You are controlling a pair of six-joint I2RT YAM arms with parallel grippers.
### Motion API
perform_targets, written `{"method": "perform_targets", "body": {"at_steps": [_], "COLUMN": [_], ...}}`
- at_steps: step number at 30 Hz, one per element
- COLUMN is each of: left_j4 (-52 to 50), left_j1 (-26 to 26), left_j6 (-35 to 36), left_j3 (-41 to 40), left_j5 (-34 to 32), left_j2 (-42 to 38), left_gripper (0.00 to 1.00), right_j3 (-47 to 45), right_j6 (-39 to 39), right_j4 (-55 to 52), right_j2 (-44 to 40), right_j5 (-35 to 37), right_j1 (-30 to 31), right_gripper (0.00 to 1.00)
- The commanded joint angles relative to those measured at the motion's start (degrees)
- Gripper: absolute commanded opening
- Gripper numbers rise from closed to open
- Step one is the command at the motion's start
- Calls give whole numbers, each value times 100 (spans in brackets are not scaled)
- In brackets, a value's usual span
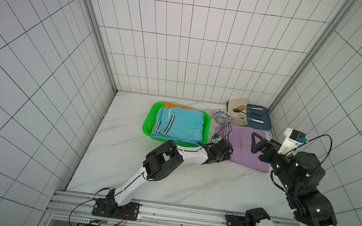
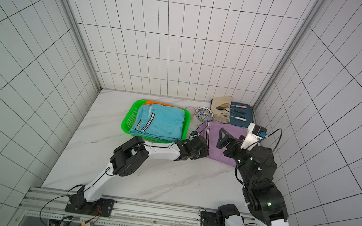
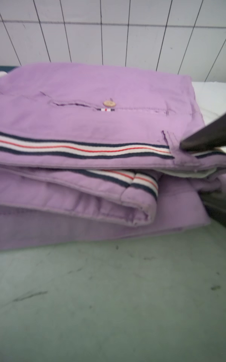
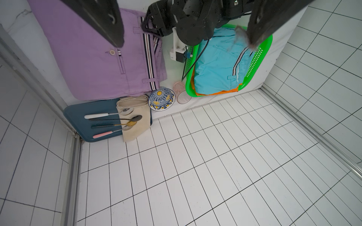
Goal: Put the folded long pants in the basket
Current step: Move the long pant to the center of the board, then pick up the long pant at the center of the board.
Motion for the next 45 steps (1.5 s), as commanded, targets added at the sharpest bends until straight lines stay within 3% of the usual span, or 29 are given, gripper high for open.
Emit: {"method": "perform_targets", "body": {"at_steps": [1,2,8,19,28,38,41,45], "left_j4": [-878,-854,-743,-546,-724,-1381,-1684,-1738], "left_j1": [32,34,-91,-1106,-2101,-2130,-2073,-2015], "left_j6": [82,93,208,17,-706,-1240,-1347,-1526], "left_j3": [-51,-41,-638,-3679,-5217,-6557,-6892,-7475], "left_j5": [72,109,-145,-1146,-1535,-2238,-2412,-2436], "left_j2": [567,582,77,-2558,-3977,-5637,-6226,-7005], "left_gripper": [4,0,0,0,0,0,0,0], "right_j3": [-66,-63,-92,-196,-1097,-2685,-3072,-3568], "right_j6": [-56,-56,-47,29,848,1444,1730,2145], "right_j4": [17,17,25,43,202,399,613,1442], "right_j2": [-38,-35,-26,111,428,143,300,1028], "right_j5": [-46,-45,-15,65,763,-582,-1311,-2657], "right_j1": [-66,-66,-67,-76,-149,-241,-242,-244], "right_gripper": [100,100,100,100,100,100,98,87]}}
